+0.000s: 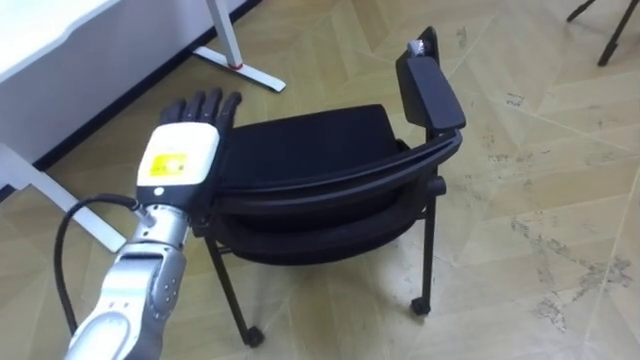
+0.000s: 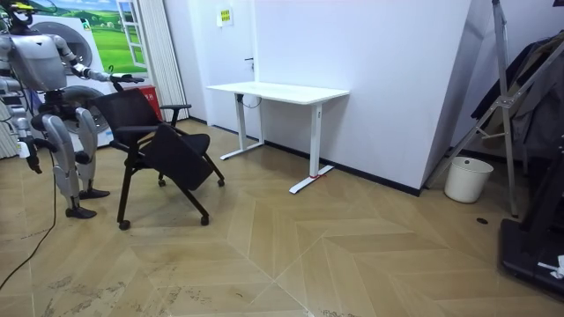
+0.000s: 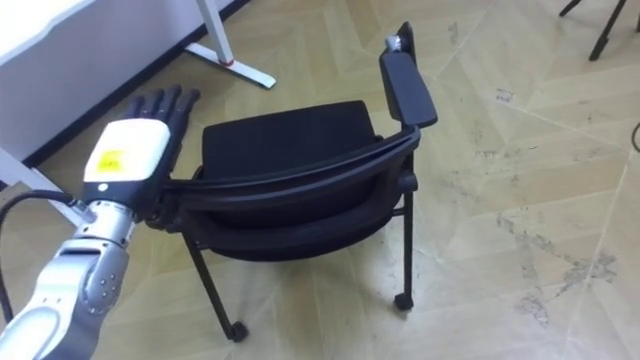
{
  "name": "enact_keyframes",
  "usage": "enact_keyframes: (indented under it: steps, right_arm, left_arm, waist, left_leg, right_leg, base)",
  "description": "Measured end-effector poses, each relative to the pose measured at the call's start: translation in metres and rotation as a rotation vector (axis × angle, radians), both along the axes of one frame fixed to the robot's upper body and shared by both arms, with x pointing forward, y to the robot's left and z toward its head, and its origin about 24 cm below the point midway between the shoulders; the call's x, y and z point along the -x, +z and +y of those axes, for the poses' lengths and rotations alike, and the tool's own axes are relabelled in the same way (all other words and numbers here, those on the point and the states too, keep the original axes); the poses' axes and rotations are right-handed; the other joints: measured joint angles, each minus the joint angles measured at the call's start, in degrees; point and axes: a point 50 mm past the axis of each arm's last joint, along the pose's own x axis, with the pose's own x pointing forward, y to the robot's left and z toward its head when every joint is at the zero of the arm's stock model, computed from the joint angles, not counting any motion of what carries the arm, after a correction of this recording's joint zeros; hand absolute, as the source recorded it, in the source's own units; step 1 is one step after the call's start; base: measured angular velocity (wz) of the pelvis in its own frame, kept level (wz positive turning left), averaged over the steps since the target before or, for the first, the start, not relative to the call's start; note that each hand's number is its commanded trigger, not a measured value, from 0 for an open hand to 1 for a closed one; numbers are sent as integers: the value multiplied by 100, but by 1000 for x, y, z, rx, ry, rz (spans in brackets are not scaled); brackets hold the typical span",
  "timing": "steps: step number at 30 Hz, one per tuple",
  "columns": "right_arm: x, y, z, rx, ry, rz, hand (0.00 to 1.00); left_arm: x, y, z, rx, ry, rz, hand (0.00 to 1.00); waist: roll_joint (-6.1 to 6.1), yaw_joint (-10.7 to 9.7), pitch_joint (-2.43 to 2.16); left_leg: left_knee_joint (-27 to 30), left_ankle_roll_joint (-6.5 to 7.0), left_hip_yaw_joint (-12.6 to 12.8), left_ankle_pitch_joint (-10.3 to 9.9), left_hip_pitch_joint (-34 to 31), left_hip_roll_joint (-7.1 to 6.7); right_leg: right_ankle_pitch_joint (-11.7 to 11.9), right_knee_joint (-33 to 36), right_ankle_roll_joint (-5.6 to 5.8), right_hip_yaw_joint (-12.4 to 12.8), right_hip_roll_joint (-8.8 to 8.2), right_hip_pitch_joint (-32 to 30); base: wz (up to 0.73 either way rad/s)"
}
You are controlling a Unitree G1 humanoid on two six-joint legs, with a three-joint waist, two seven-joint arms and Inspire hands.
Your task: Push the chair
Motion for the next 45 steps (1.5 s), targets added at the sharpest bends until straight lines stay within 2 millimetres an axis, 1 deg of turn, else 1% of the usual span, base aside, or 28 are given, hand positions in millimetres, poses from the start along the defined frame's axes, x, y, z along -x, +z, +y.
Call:
enact_keyframes:
  steps: [6, 8, 9, 12, 13, 14, 16, 22, 27, 32, 33, 34, 35, 36, 41, 45]
  right_arm:
    - [-1, 0, 1, -9, 2, -7, 0]
    - [0, 0, 0, -12, -4, -5, 0]
    - [-1, 0, 0, -11, -4, -7, 0]
    - [4, 0, -1, -4, -18, 6, 0]
    - [5, 0, -1, 0, -22, 12, 0]
    - [6, 0, -1, 2, -25, 13, 0]
    - [4, 0, -2, 10, -39, 6, 0]
    - [2, 1, -3, 15, -41, -4, 0]
    - [8, 1, -4, 9, -97, 8, 0]
    - [11, 1, -5, 11, -101, 4, 0]
    - [11, 1, -5, 14, -102, 0, 0]
    - [12, 1, -6, 19, -105, 2, 0]
    - [12, 1, -6, 21, -107, 3, 0]
    - [12, 2, -7, 25, -108, 5, 0]
    - [14, 2, -9, 43, -112, 26, 0]
    - [14, 2, -9, 45, -115, 26, 0]
  left_arm:
    - [5, -11, -21, 17, -80, 94, 0]
    - [6, -20, -19, 21, -81, 143, 0]
    - [7, -27, -16, 5, -68, 166, 0]
    - [6, -33, -11, -3, -47, 192, 0]
    - [7, -36, -10, -8, -40, 207, 0]
    - [7, -38, -9, -10, -37, 215, 0]
    - [8, -44, -5, -22, -21, 243, 0]
    - [1, -52, 3, -43, 16, 245, 0]
    - [0, -59, 8, -49, 41, 263, 0]
    - [0, -63, 11, -52, 51, 272, 0]
    - [-1, -63, 11, -49, 53, 274, 9]
    - [-1, -63, 12, -46, 57, 277, 52]
    - [-1, -64, 12, -46, 59, 280, 89]
    - [0, -66, 13, -46, 63, 289, 100]
    - [-1, -68, 15, -46, 72, 297, 100]
    - [-5, -66, 14, -36, 79, 298, 100]
  waist:
    - [-46, -36, 20]
    - [-55, -80, 14]
    - [-58, -109, 6]
    - [-92, -109, -30]
    - [-86, -114, -79]
    - [-78, -124, -96]
    - [-58, -141, -115]
    - [-61, -273, -107]
    - [-90, -291, -88]
    - [-120, -291, -82]
    - [-127, -288, -82]
    - [-136, -284, -80]
    - [-138, -284, -80]
    - [-143, -283, -82]
    - [-152, -282, -88]
    - [-150, -284, -89]
  left_leg:
    - [-1, 0, 18, 0, 26, 1]
    - [-1, 0, 41, 0, 45, 8]
    - [-1, 0, 89, 0, 66, 17]
    - [-16, 0, 163, 0, 141, 37]
    - [-16, 0, 173, 0, 157, 44]
    - [-17, 0, 178, 0, 178, 46]
    - [-13, 0, 204, 0, 249, 54]
    - [-14, 0, 309, 0, 250, 76]
    - [-14, 0, 341, 0, 380, 78]
    - [-19, -1, 431, 0, 439, 73]
    - [-17, -1, 432, 0, 447, 71]
    - [-16, -1, 433, 0, 461, 70]
    - [-16, -1, 436, 0, 469, 69]
    - [-16, 0, 437, 0, 478, 67]
    - [-18, 0, 435, 0, 503, 64]
    - [-17, -1, 432, 0, 521, 65]
  right_leg:
    - [0, 10, -1, 82, 20, -13]
    - [1, 14, -2, 121, 33, -5]
    - [6, 16, -9, 169, 49, -5]
    - [13, 15, -22, 244, 81, 30]
    - [16, 15, -26, 269, 92, 37]
    - [17, 14, -28, 281, 98, 50]
    - [22, 16, -36, 324, 117, 103]
    - [39, 22, -64, 393, 150, 94]
    - [41, 32, -68, 474, 161, 176]
    - [23, 102, -59, 520, 164, 170]
    - [22, 101, -59, 538, 166, 168]
    - [15, 99, -58, 556, 166, 163]
    - [15, 100, -58, 563, 168, 164]
    - [12, 106, -53, 583, 169, 165]
    - [18, 108, -41, 612, 176, 173]
    - [33, 118, -60, 614, 178, 181]
  base:
    - [-7]
    - [-10]
    - [-16]
    - [-15]
    - [-12]
    - [-10]
    - [-12]
    - [-1]
    - [-8]
    - [-5]
    - [-6]
    - [-7]
    - [-7]
    - [-8]
    - [-4]
    - [0]
